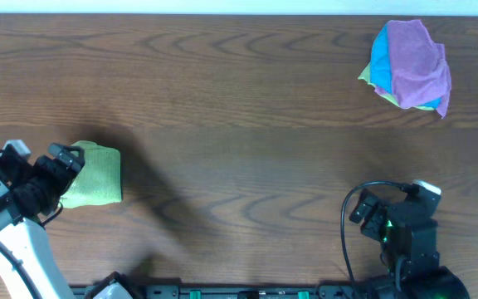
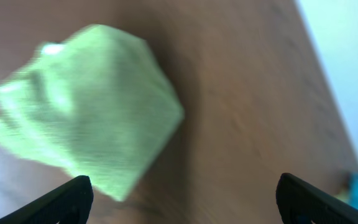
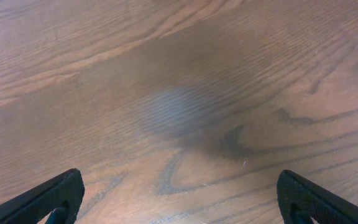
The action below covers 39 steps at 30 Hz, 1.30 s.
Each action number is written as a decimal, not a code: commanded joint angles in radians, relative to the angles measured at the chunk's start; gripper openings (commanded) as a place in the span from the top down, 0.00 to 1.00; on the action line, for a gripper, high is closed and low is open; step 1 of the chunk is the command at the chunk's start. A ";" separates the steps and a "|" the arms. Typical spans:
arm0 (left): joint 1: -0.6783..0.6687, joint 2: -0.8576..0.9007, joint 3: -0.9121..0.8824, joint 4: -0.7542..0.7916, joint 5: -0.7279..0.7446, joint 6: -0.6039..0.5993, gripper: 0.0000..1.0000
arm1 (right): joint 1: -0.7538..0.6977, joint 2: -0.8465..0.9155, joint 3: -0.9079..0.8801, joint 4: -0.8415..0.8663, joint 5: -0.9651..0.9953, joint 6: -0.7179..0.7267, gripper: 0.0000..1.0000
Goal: Fold the cloth
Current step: 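Release the cloth and pull the left gripper back toward the base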
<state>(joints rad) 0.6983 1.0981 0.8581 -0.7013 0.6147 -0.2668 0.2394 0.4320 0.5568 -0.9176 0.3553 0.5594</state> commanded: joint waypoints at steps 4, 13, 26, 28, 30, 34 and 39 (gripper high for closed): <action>-0.088 -0.051 0.011 0.002 0.206 0.043 0.05 | -0.013 -0.002 -0.002 0.001 0.011 0.012 0.01; -0.143 -0.066 0.011 -0.064 0.173 -0.381 0.00 | -0.013 -0.002 -0.002 0.001 0.011 0.012 0.01; -0.192 -0.072 0.008 -0.002 0.109 -0.012 0.05 | -0.013 -0.002 -0.002 0.001 0.011 0.012 0.01; -0.237 -0.099 -0.002 0.017 0.031 0.023 0.05 | -0.013 -0.002 -0.002 0.001 0.011 0.012 0.01; -0.290 -0.129 -0.021 0.062 -0.034 0.049 0.05 | -0.013 -0.002 -0.002 0.001 0.011 0.012 0.01; -0.426 -0.214 -0.111 0.212 -0.183 0.095 0.05 | -0.013 -0.002 -0.002 0.001 0.011 0.012 0.01; -0.510 -0.417 -0.304 0.372 -0.291 0.096 0.05 | -0.013 -0.002 -0.002 0.001 0.011 0.012 0.01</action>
<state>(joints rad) 0.2073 0.7582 0.6216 -0.3500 0.4305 -0.2043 0.2394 0.4320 0.5560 -0.9176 0.3550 0.5598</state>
